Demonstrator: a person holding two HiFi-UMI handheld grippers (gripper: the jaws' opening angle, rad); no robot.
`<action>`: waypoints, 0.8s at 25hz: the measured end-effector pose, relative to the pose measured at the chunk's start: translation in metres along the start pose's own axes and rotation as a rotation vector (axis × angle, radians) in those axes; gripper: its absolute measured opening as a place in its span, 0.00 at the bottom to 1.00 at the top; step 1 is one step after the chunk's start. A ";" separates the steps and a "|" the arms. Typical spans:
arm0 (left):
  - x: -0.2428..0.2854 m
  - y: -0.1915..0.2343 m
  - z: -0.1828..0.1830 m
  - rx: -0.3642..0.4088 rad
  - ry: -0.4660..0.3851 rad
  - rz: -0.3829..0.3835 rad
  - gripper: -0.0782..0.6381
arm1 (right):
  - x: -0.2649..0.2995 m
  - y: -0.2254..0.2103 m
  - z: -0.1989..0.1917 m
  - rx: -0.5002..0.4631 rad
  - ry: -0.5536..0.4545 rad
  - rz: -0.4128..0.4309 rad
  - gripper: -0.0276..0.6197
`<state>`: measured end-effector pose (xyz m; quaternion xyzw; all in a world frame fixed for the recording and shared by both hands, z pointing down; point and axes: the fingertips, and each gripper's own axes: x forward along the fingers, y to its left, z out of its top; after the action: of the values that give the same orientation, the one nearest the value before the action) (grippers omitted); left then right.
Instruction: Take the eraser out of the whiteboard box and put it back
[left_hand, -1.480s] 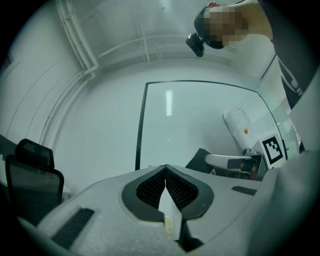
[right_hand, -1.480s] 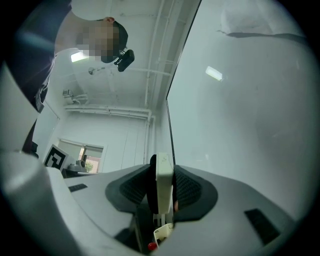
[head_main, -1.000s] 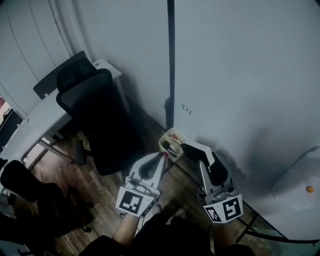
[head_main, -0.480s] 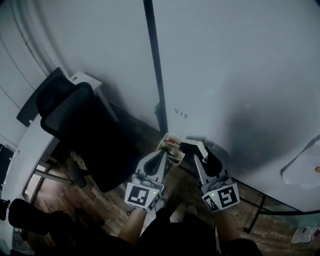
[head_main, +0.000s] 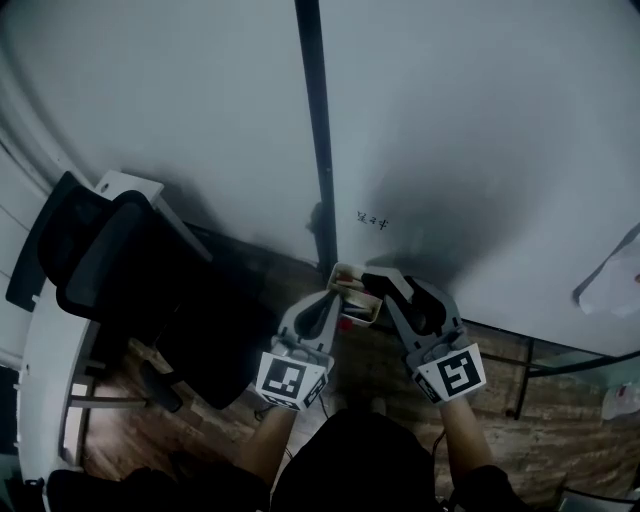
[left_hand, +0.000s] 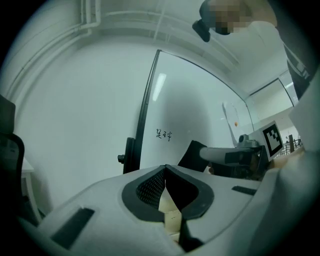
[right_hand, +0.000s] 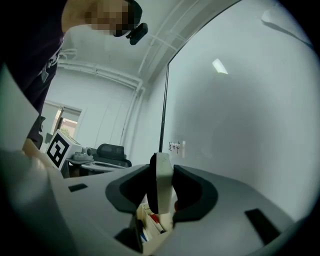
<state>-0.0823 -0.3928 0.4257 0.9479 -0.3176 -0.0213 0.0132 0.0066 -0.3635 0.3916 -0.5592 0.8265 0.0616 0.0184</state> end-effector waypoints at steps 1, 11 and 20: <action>0.000 0.001 0.000 -0.001 0.001 -0.007 0.12 | 0.002 0.001 -0.001 -0.006 0.014 0.000 0.24; -0.002 0.010 -0.019 -0.047 0.034 -0.026 0.12 | 0.036 0.004 -0.043 -0.084 0.078 0.063 0.24; -0.016 0.017 -0.035 -0.069 0.066 0.010 0.12 | 0.055 0.014 -0.081 -0.083 0.137 0.153 0.24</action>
<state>-0.1034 -0.3968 0.4619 0.9455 -0.3208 -0.0010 0.0565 -0.0236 -0.4193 0.4680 -0.4976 0.8629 0.0586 -0.0659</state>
